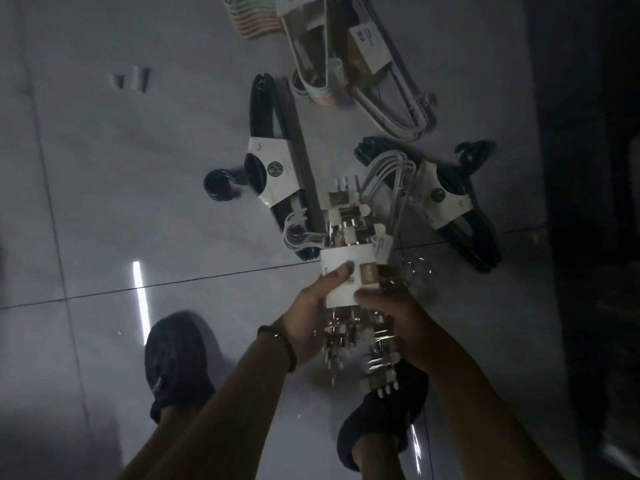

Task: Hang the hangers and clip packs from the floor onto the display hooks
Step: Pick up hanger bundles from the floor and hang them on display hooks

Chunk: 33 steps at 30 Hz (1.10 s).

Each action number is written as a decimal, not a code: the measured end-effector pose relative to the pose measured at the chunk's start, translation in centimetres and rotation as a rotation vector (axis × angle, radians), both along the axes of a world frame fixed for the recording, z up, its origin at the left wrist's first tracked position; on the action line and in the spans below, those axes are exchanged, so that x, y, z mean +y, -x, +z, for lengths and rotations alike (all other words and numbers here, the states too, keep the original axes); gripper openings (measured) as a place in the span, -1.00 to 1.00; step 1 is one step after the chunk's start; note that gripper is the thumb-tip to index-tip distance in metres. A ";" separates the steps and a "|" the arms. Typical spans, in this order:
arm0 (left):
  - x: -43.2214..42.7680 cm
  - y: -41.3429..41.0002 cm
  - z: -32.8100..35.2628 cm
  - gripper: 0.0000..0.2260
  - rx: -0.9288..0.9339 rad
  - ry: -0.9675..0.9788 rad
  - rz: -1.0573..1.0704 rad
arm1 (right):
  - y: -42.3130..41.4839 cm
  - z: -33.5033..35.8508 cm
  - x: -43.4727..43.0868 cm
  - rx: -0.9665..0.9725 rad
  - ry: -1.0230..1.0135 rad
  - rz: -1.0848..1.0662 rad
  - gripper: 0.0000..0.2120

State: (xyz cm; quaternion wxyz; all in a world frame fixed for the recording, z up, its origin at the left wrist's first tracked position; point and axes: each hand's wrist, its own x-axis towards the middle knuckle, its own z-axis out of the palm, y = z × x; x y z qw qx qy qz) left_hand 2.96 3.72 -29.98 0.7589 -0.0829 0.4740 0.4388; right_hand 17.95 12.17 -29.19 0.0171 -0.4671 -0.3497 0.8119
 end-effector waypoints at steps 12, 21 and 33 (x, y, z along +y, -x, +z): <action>-9.9 19.9 -2.5 -0.36 0.229 0.377 0.275 | 24.5 -6.0 -8.9 -0.224 -0.273 0.508 -0.45; -14.2 21.0 -5.7 -0.45 0.959 0.777 -0.186 | 18.7 -8.2 -8.2 -0.438 -0.477 0.648 -0.68; 2.2 -1.4 -11.3 -0.62 0.624 0.282 -0.480 | 0.4 -14.0 2.5 -0.912 -0.231 -0.082 -0.32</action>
